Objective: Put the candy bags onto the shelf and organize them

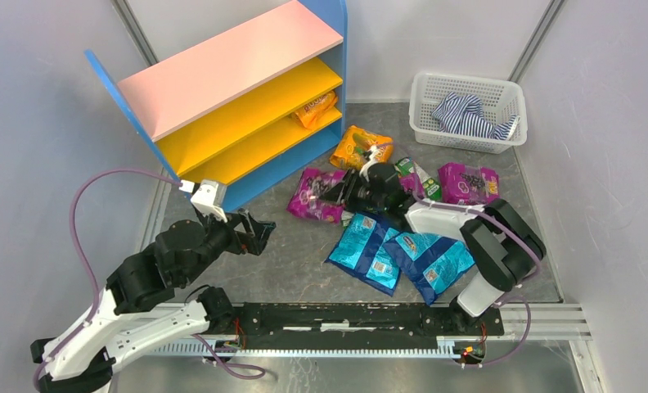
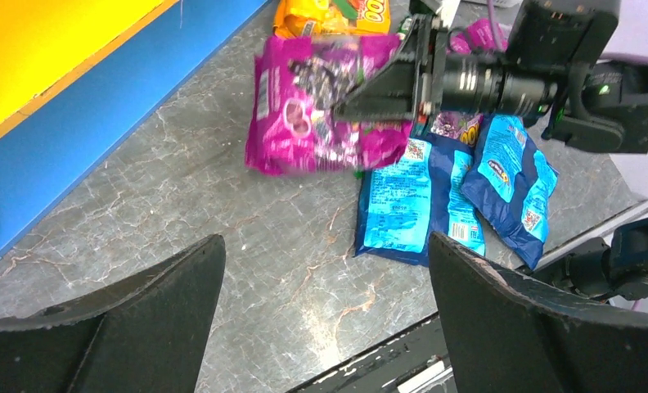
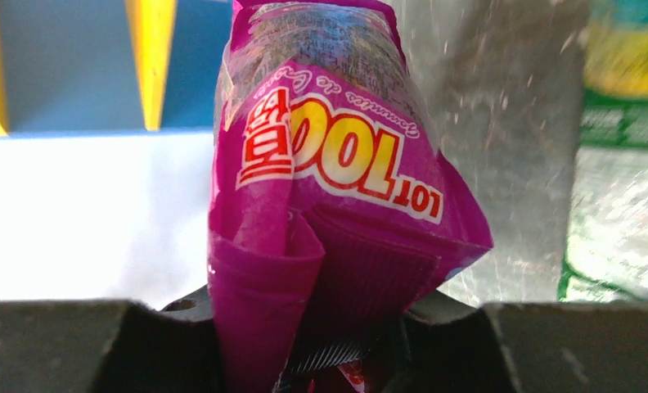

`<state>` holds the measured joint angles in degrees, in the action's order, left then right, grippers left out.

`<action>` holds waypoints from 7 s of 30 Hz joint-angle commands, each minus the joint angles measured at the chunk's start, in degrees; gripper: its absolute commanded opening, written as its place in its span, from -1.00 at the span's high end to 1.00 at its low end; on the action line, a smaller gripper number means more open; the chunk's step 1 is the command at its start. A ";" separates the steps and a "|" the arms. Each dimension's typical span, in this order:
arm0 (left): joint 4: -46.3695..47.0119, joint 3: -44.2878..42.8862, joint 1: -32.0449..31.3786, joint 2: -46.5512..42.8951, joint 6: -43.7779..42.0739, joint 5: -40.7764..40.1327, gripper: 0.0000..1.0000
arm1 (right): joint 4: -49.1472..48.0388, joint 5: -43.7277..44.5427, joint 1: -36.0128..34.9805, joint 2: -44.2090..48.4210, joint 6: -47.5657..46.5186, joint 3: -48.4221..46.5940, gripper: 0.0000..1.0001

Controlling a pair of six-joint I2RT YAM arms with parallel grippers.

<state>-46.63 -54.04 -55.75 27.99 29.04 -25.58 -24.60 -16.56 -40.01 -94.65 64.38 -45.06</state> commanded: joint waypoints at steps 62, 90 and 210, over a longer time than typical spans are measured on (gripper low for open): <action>6.20 6.32 -0.07 -1.91 -3.10 -7.08 -1.00 | 6.89 18.26 3.38 -8.02 10.22 -41.25 -0.61; 6.20 6.49 -0.06 -3.90 -2.93 -7.46 -1.00 | 9.79 24.39 3.91 -23.16 13.24 -62.44 0.79; 52.15 29.84 15.40 32.52 22.56 45.37 0.96 | 39.88 33.46 -24.59 22.48 -57.87 -0.88 -0.87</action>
<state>9.37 -22.81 -40.82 65.80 51.33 18.22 14.33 3.88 -58.41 -70.37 5.82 -41.10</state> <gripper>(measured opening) 0.032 0.927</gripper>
